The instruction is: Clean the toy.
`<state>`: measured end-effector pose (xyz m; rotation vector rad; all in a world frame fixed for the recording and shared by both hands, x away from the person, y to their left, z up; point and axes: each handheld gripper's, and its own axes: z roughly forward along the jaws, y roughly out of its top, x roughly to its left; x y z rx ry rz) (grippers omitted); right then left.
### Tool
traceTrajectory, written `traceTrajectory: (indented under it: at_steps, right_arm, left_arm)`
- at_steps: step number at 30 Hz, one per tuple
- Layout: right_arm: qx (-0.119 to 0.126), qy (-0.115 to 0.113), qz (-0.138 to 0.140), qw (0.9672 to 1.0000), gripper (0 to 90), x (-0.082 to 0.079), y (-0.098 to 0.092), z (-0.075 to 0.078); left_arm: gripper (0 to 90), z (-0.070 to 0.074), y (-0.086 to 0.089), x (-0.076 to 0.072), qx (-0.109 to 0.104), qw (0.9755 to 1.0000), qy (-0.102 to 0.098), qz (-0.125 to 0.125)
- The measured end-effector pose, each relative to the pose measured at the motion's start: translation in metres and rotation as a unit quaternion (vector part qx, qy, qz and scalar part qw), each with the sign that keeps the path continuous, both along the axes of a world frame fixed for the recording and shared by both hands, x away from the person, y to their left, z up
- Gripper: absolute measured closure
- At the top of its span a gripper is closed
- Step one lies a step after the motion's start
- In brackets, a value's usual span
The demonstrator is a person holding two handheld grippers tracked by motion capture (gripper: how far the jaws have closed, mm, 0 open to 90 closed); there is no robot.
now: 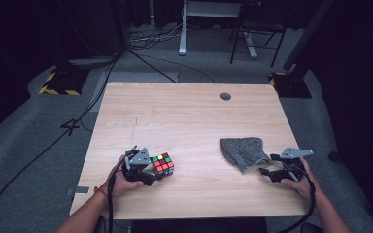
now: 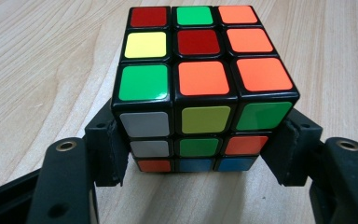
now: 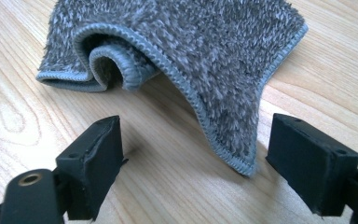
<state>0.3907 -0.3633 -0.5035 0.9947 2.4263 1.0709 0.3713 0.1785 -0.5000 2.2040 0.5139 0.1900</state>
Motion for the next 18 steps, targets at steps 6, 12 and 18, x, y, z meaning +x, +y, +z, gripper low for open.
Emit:
traceTrajectory:
  at_steps: [6,12,18]
  right_arm:
    - [0.000,0.000,0.000,1.0000,17.9,-0.0001,0.0001,0.0000]
    - [0.000,0.000,0.001,1.0000,17.6,0.0003,0.0003,-0.0001]
    - [-0.001,0.000,0.001,1.0000,17.6,0.0003,0.0003,0.0000]
  left_arm:
    - [33.8,-0.0003,-0.0014,0.0010,0.003,1.0000,0.001,0.000]
    - [33.7,-0.0005,-0.0015,0.0024,0.007,1.0000,0.004,0.001]
    - [33.7,-0.0006,-0.0013,0.0034,0.006,0.9999,0.008,0.003]
